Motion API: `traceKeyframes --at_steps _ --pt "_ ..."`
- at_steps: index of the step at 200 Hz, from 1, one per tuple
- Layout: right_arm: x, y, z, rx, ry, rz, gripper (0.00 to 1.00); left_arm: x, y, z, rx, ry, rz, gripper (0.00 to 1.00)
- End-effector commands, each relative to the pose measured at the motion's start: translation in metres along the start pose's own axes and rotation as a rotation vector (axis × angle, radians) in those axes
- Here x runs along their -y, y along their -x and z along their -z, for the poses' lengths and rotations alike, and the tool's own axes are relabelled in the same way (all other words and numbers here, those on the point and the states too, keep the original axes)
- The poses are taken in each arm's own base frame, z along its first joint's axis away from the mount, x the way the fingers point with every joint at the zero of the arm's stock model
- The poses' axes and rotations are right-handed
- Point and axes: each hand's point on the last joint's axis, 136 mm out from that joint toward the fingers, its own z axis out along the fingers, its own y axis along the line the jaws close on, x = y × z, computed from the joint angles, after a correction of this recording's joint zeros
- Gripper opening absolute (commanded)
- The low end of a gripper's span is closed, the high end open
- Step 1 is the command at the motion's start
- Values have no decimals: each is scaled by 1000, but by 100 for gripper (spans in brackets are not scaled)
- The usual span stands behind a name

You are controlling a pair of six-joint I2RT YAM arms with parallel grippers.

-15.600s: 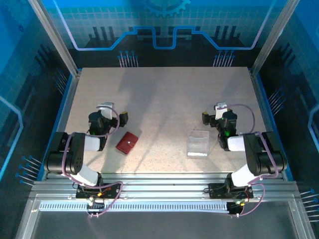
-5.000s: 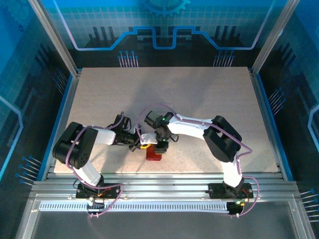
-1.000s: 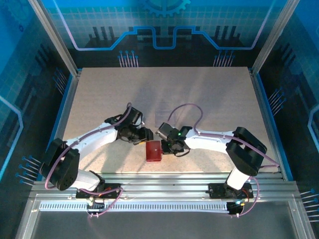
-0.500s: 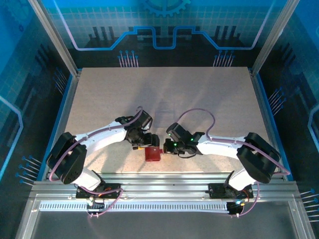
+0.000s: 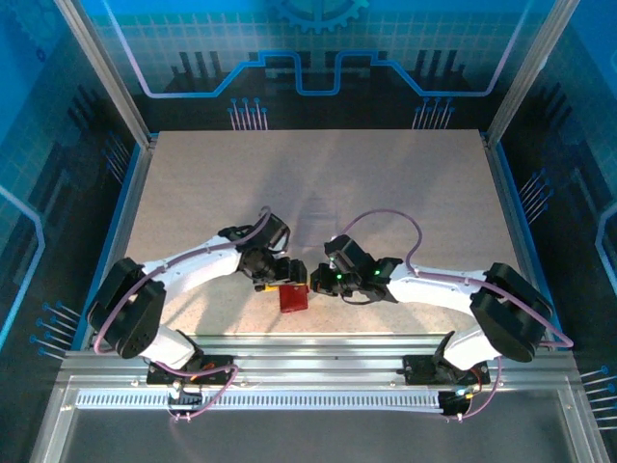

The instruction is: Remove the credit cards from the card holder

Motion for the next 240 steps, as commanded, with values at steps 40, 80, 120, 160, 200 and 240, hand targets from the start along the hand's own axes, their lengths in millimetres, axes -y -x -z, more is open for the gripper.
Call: traceKeyframes --at_steps 40,80,120,160,200,240 --pt "-33 9 15 29 70 23 1 16 4 12 -8 -339 135 69" --pt "-51 13 23 37 94 52 1 19 13 13 -2 -500 241 64" --pt "-61 14 28 41 102 72 0 14 15 12 8 -499 260 73" --pt "-83 20 34 47 140 92 1 12 17 11 12 -513 281 77" --pt "-85 19 26 30 135 98 1 -8 18 10 35 -471 319 76" --pt "-82 16 20 12 131 93 1 -29 13 14 57 -383 310 76"
